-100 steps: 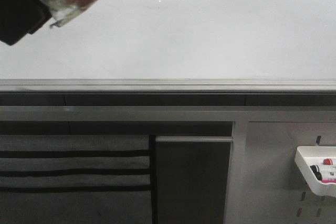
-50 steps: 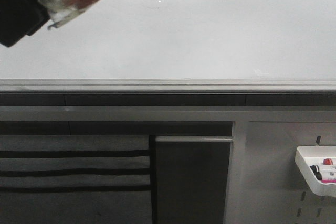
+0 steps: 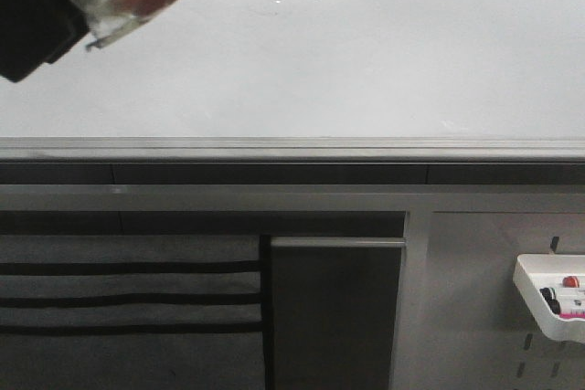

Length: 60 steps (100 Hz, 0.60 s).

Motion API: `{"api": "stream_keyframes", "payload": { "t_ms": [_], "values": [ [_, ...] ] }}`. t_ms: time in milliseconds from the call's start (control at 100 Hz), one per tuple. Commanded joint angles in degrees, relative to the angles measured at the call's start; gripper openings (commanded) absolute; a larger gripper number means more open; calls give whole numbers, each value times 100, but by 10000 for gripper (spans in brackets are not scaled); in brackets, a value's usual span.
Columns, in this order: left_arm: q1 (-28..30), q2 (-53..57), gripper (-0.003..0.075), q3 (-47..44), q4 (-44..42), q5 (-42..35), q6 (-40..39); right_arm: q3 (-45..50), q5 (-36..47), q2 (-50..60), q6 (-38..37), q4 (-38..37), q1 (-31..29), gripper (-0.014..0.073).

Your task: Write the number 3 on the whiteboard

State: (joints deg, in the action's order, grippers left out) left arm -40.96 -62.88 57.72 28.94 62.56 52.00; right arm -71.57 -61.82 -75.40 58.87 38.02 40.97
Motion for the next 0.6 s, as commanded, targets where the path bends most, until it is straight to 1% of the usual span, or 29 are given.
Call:
{"api": "stream_keyframes", "payload": {
  "t_ms": [0, 100, 170, 190, 240, 250, 260, 300, 310, 340, 390, 450, 500, 590],
  "values": [
    [-49, 66, -18, 202, 243, -161, 9, -217, 102, 125, 2, 226, 5, -28],
    [-49, 66, 6, 202, 243, -183, 9, -217, 102, 125, 2, 226, 5, -28],
    [-49, 79, 80, 241, 243, -183, 9, -224, 179, 137, -30, 226, 5, -28],
    [-49, 93, 122, 253, 243, -199, 9, -224, 208, 137, -60, 226, 5, -28],
    [-49, 119, 195, 284, 167, -238, 9, -230, 282, 161, -70, 226, 5, -28],
    [-49, 131, 235, 294, 143, -252, -3, -230, 294, 160, -88, 211, 5, -28],
    [-49, 131, 235, 307, 129, -266, -19, -230, 295, 174, -87, 205, -6, -28],
    [-49, 174, 326, 318, 19, -382, -121, -230, 317, 201, -160, 158, -19, -28],
    [-49, 186, 326, 318, -8, -382, -142, -230, 317, 210, -160, 145, -19, -28],
    [-49, 222, 383, 318, -127, -490, -259, -230, 317, 254, -235, 81, -47, -28],
    [-49, 324, 447, 318, -425, -627, -551, -230, 333, 329, -479, -131, -130, -28],
    [-49, 438, 473, 318, -710, -774, -882, -230, 347, 460, -840, -421, -249, -28],
    [-38, 547, 473, 318, -904, -844, -1042, -230, 335, 583, -1240, -685, -399, -28],
    [-38, 788, 473, 245, -906, -931, -1193, -217, 109, 795, -1713, -988, -748, -28]
  ]
}}
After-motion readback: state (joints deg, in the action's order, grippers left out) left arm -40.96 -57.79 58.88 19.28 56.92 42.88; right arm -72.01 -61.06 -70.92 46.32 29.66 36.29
